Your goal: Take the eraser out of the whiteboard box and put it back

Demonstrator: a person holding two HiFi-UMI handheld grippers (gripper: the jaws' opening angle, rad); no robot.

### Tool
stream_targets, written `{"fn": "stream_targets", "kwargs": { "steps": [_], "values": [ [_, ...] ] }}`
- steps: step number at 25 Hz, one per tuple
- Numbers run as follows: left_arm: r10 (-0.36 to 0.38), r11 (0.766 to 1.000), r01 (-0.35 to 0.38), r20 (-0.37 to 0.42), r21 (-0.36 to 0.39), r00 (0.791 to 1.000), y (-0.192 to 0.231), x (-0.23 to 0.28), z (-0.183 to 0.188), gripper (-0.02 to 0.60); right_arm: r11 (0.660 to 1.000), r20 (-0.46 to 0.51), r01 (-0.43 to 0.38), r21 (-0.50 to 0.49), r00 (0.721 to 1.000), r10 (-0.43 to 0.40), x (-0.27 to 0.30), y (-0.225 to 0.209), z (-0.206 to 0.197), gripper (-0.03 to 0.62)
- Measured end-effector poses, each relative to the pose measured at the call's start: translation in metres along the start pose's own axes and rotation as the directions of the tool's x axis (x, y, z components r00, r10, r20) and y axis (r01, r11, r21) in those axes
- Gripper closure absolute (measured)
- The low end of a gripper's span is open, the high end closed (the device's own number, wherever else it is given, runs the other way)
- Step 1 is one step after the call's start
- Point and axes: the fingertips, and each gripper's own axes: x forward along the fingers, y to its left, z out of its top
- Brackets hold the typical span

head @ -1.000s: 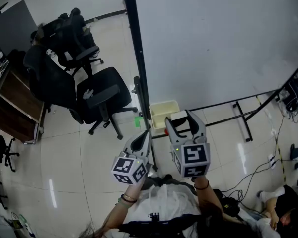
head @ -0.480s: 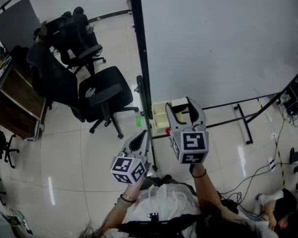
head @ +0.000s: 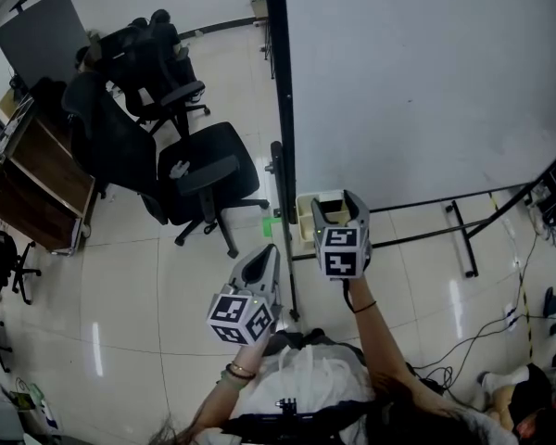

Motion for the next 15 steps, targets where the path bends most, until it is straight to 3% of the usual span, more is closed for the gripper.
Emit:
{"fn": "stream_targets", "kwargs": {
  "steps": [5, 6, 7, 8, 9, 11, 15],
  "values": [
    [0.012, 1.000, -0.012, 0.000, -0.010, 1.000, 0.004, -0.002, 0.000, 0.597, 0.999, 0.145, 0.023, 0.024, 0.989, -0.026, -0.018, -0.010, 0.023, 0.272],
    [0.007, 1.000, -0.007, -0.001, -0.009, 1.000, 0.003, -0.001, -0.001, 0.597, 0.999, 0.197, 0.019, 0.039, 0.980, -0.026, -0.031, -0.013, 0.034, 0.317],
    [0.002, 1.000, -0.002, -0.003, -0.009, 1.000, 0.001, 0.000, -0.001, 0.597, 0.998, 0.255, 0.006, 0.066, 0.967, -0.023, -0.047, -0.015, 0.045, 0.385],
    [-0.003, 1.000, 0.003, -0.007, -0.008, 1.000, 0.000, 0.001, -0.002, 0.597, 0.995, 0.308, -0.012, 0.100, 0.951, -0.020, -0.063, -0.015, 0.056, 0.493],
    [-0.007, 1.000, 0.007, -0.010, -0.007, 1.000, -0.001, 0.002, -0.002, 0.597, 0.991, 0.345, -0.028, 0.133, 0.938, -0.020, -0.078, -0.015, 0.063, 0.541],
    [-0.017, 1.000, 0.016, -0.015, -0.007, 1.000, -0.003, 0.004, -0.004, 0.597, 0.981, 0.354, -0.043, 0.187, 0.935, -0.026, -0.099, -0.015, 0.064, 0.592],
    [-0.042, 0.999, 0.042, -0.018, -0.004, 0.999, -0.013, 0.009, -0.005, 0.597, 0.964, 0.266, -0.097, 0.246, 0.964, 0.029, -0.120, 0.001, 0.042, 0.592]
  ]
}}
